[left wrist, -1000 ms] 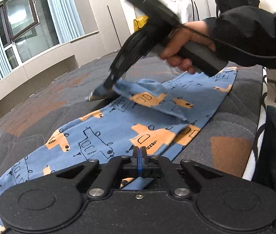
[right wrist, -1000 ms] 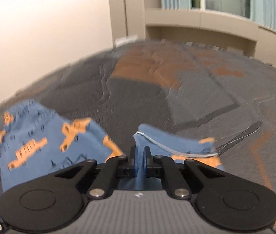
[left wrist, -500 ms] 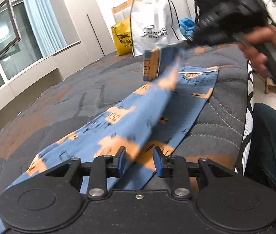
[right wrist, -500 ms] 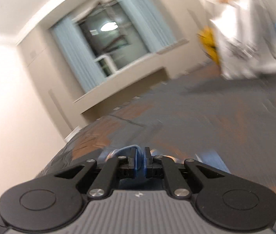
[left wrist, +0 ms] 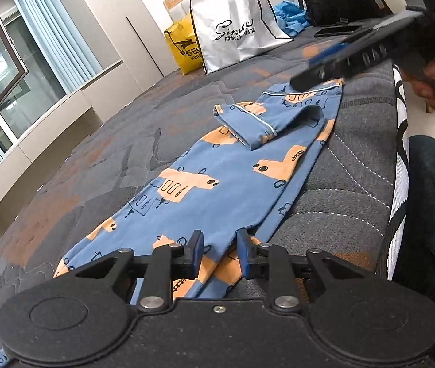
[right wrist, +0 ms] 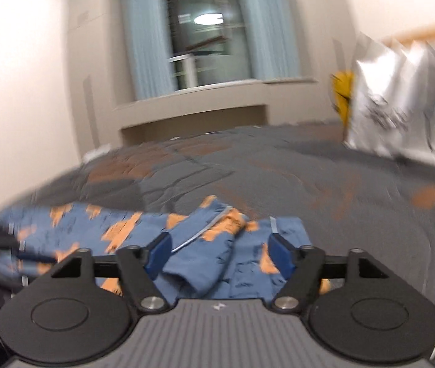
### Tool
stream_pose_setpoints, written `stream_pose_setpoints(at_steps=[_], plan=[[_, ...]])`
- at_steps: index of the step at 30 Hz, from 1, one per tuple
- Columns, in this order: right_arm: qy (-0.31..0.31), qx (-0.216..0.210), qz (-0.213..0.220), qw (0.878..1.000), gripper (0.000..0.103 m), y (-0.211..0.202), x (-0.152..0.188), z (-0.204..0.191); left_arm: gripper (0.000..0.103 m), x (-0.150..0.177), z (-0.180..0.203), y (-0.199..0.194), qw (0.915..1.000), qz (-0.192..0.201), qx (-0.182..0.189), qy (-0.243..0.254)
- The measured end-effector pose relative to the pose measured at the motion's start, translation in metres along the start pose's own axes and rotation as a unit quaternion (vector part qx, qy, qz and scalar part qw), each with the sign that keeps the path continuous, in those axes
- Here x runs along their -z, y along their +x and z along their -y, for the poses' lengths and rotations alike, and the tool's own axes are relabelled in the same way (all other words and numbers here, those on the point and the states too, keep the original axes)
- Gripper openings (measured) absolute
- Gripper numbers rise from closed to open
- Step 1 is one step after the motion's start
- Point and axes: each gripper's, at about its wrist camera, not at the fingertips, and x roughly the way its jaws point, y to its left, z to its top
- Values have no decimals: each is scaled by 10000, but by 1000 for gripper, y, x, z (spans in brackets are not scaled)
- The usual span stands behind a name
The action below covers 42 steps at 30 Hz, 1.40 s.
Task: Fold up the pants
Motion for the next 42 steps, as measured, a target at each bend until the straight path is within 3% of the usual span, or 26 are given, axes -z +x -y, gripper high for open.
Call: stream_pose_setpoints(at_steps=[5, 8, 11, 13, 14, 15, 16, 22, 26, 28, 33, 42], plan=[[-1409, -168, -157, 9898, 78, 21, 9, -49, 30, -4, 2, 1, 10000, -63, -49, 43], [-2060, -192, -236, 9781, 71, 36, 12, -72, 34, -5, 1, -1, 9999, -99, -35, 80], [-2463, -123, -428, 9682, 48, 52, 15, -87, 45, -4, 1, -3, 9994, -160, -100, 277], [-2442, -121, -518, 9683, 27, 55, 18, -86, 43, -4, -1, -3, 9991, -221, -96, 351], [-2357, -82, -516, 9704, 21, 55, 17, -85, 36, -4, -2, -2, 9991, -264, -55, 326], [-2247, -36, -479, 9732, 12, 54, 17, -79, 10, -5, -3, -1, 9990, -317, 0, 308], [-2068, 42, -423, 9775, 10, 52, 16, -75, 1, -6, -3, 1, 9987, -389, 19, 329], [-540, 379, 148, 9977, 7, 26, 2, -20, 0, -6, -6, -13, 9996, -91, -162, 226], [614, 588, 414, 9955, 7, -4, 1, 24, 0, -5, -8, -24, 9997, -7, -187, 183], [1001, 666, 352, 9921, 7, -11, 6, 43, 0, -2, -4, -25, 9996, -32, -155, 223], [1383, 793, -8, 9872, 7, -14, 29, 63, 0, 3, 2, -19, 9996, -125, -101, 215], [1589, 992, -66, 9823, 2, -28, 40, 65, 0, 8, 1, -21, 9999, -90, -102, 40]])
